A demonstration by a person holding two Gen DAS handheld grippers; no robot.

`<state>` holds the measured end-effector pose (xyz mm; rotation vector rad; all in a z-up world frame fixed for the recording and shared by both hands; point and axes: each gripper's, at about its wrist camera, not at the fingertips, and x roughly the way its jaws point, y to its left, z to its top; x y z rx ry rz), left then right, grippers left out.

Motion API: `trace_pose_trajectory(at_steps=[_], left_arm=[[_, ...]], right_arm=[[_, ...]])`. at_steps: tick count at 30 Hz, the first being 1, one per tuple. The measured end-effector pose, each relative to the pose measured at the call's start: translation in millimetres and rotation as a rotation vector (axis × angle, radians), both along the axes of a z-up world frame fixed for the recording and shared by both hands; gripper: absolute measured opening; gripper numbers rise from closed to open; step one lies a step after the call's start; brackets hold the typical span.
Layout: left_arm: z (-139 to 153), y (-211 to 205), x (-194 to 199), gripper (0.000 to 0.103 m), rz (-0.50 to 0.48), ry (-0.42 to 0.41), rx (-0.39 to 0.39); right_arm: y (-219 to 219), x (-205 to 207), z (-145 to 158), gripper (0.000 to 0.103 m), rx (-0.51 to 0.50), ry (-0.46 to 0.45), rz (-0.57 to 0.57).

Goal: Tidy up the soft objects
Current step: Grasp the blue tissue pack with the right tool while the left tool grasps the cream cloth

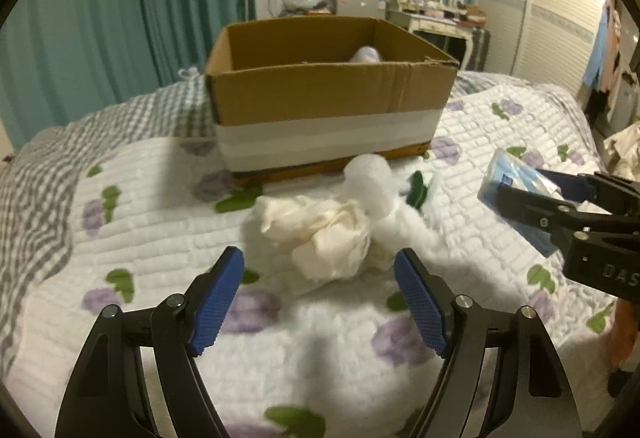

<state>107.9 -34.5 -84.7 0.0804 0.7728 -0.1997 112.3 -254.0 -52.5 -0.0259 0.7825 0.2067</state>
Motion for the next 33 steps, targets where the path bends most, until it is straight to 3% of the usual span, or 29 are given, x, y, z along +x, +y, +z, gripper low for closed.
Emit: trace_pose_trajectory(at_steps=[3,8,10,12,18,23,27,33], left_arm=[[-6,-8,15,0.058,-0.016,0.002,0.005],[-16,-3,37,0.038,-0.030,0.037,-0.037],[-17,-1,37,0.019,-0.048,0.040,-0.053],[-18,-1,35,0.011,-0.068,0.043,-0.059],[-8,3,19,0.009,-0.088,0.030,-0.077],[18,11,-3,0.009,-0.071,-0.013,-0.071],[45,12,-23,0.009,-0.062,-0.069,-0.026],[91,15,-40,0.009,-0.067,-0.144,-0.020]], right_arm=[[-8,6,-4,0.057,0.035,0.024,-0.011],[-13,9,-7,0.057,0.057,0.039,-0.014],[-13,9,-7,0.057,0.060,0.038,-0.015],[-13,9,-7,0.057,0.055,0.039,-0.014],[-13,2,-4,0.057,0.061,0.026,-0.016],[-11,-14,11,0.057,0.076,-0.006,-0.014],[-6,-28,35,0.057,0.084,-0.055,0.000],[4,-46,84,0.057,0.107,-0.146,0.047]])
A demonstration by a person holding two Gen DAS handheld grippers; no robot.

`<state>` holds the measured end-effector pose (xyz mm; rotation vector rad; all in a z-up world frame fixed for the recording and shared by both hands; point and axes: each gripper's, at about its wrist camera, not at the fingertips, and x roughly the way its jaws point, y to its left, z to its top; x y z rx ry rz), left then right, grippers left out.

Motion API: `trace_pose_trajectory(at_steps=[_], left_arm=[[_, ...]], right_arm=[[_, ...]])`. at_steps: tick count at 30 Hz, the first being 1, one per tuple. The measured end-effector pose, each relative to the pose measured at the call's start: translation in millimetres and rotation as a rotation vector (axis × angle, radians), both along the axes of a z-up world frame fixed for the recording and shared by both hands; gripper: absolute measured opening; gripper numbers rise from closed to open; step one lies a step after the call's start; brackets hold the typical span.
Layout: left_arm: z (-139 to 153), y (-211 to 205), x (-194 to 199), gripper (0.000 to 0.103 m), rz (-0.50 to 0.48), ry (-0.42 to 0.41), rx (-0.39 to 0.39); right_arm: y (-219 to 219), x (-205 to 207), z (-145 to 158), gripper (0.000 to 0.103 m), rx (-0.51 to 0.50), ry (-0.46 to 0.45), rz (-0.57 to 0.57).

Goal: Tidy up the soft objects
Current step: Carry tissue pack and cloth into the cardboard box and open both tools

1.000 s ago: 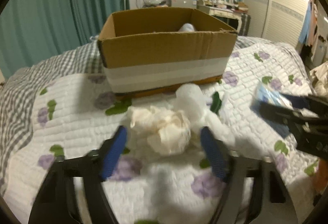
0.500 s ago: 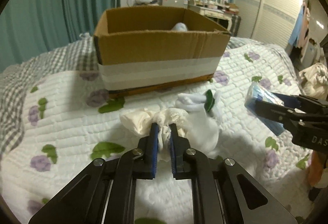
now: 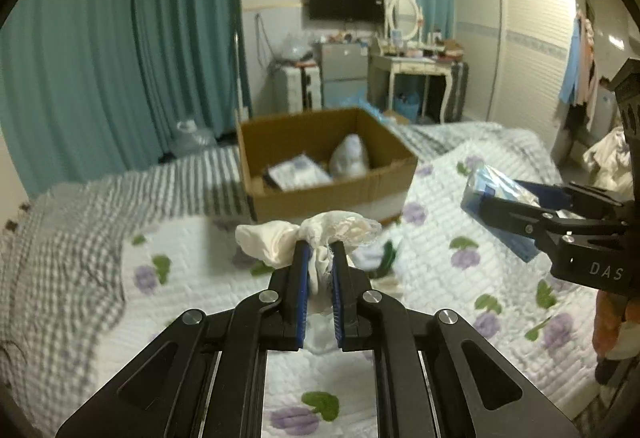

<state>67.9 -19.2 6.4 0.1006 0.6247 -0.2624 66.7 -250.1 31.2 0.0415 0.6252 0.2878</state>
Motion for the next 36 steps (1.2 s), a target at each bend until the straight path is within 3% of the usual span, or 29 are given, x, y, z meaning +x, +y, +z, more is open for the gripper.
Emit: trace_pose_trajectory(at_steps=[8,15,22,26,32,35,36], left_arm=[[57,-1,11,0.010,-0.015,-0.099,0.016],[68,-13,69,0.010,-0.020,-0.121,0.029],[36,-23,148,0.017,-0.014,-0.103,0.061],[9,-29,178,0.017,-0.003,-0.104,0.121],[-26,-32,214,0.018,-0.004,-0.050,0.137],[-33,-31,219,0.058,-0.012,-0.024,0.120],[-34,-31,220,0.078,-0.012,-0.015,0.122]], right_arm=[[18,19,64,0.057,-0.003,-0.121,0.049],[32,85,82,0.057,-0.020,-0.158,0.047],[38,166,59,0.057,-0.023,-0.117,0.031],[36,213,28,0.057,-0.033,-0.077,0.022],[29,257,-6,0.061,-0.017,-0.046,0.028],[22,266,-9,0.075,0.002,-0.028,0.016],[19,267,-9,0.077,0.009,-0.023,0.009]])
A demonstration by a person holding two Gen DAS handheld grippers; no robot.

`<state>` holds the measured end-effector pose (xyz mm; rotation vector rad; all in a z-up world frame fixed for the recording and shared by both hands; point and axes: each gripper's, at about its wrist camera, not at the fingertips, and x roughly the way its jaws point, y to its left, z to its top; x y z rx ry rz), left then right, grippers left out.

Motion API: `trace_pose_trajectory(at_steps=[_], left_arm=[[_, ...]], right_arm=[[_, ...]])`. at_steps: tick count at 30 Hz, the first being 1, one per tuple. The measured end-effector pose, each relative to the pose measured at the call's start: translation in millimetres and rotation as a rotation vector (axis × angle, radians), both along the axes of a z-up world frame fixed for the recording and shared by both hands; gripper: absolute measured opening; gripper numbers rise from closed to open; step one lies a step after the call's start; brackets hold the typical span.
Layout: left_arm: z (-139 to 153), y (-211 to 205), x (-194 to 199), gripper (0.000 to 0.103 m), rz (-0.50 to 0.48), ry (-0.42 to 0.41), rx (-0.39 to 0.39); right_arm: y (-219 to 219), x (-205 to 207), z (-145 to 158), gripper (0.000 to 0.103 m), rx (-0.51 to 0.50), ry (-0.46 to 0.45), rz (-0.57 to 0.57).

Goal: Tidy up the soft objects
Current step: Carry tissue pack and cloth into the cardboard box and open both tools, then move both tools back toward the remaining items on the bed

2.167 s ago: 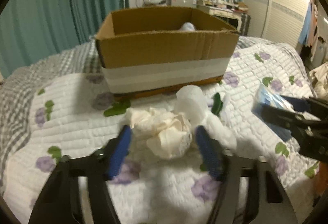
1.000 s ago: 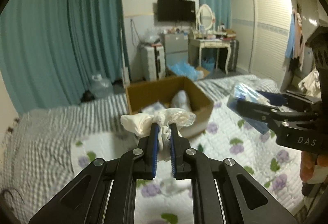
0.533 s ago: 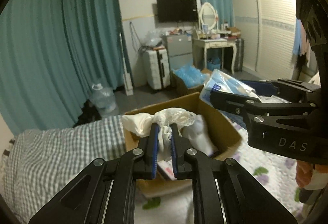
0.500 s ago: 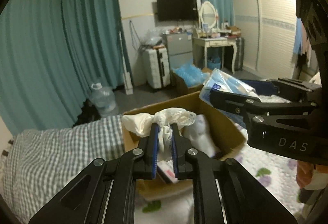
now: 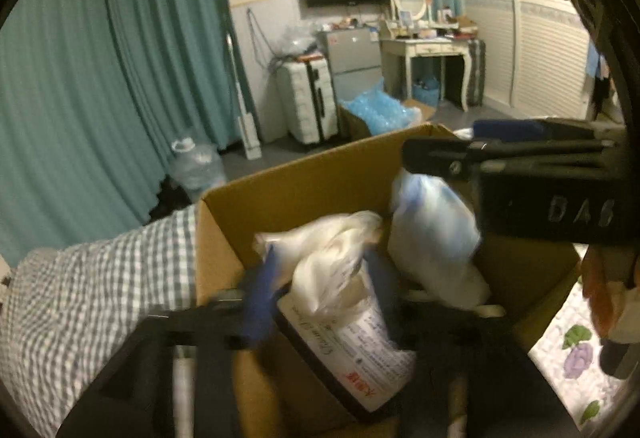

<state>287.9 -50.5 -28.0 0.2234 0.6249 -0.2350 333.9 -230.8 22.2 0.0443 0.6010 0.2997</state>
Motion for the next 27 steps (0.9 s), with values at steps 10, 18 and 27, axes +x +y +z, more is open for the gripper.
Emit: trace_pose_trajectory(at_steps=[10,18,27], left_arm=[[50,13,-43,0.083,0.062,-0.095,-0.053],[120,29,-125,0.083,0.079,-0.188,-0.082],[148,35,-211,0.083,0.043,-0.232,-0.110]], right_arm=[[-26,-59,56,0.092,-0.021,-0.059,-0.065],[-33,-171,143,0.097,-0.086,-0.187,-0.058],[-24,-262,158,0.099,-0.114,-0.226,-0.026]])
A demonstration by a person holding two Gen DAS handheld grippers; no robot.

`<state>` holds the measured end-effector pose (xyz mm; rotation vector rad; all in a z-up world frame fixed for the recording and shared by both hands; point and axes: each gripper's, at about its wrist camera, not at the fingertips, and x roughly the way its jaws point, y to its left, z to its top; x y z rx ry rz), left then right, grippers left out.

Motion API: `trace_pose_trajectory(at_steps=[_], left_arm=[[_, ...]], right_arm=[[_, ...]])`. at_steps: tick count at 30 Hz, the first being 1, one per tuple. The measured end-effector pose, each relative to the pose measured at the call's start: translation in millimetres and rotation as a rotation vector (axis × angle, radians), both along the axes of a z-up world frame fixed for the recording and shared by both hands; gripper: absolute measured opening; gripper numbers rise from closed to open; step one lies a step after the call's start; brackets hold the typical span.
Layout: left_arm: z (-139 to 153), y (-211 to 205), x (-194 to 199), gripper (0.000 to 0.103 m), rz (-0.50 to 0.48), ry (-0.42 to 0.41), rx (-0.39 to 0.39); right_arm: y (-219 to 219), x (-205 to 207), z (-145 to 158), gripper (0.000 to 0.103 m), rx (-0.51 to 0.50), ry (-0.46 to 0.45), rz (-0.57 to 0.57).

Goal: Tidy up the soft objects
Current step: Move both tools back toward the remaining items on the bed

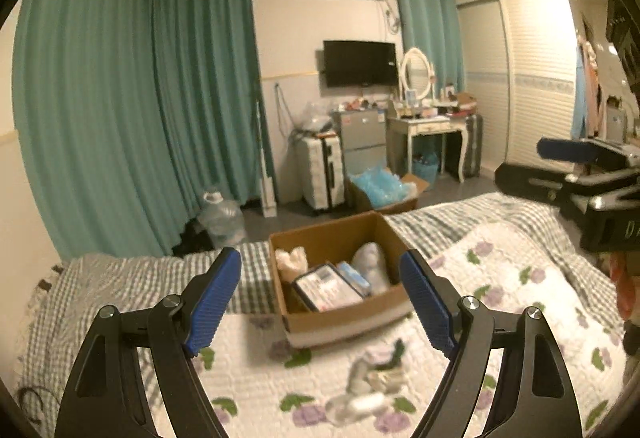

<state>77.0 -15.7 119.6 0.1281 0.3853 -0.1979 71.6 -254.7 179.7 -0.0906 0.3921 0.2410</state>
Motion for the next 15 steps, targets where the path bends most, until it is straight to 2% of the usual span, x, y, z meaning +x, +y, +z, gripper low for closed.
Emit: trace_pose_trajectory(at_steps=[4,7,15], left_arm=[[-16,-2,-19,0.083,-0.005,0.010,-0.015],[-37,-2,-18,0.083,0.023,0.038,-0.008],[-141,-2,17,0.083,0.096,0.258,-0.064]], right_arm=[[8,-19,-26,0.099,-0.014,0.021,0.010],[15,-18,-57,0.099,-0.005,0.061,0.011],[18,29,-162,0.099,-0.041,0.221,-0.045]])
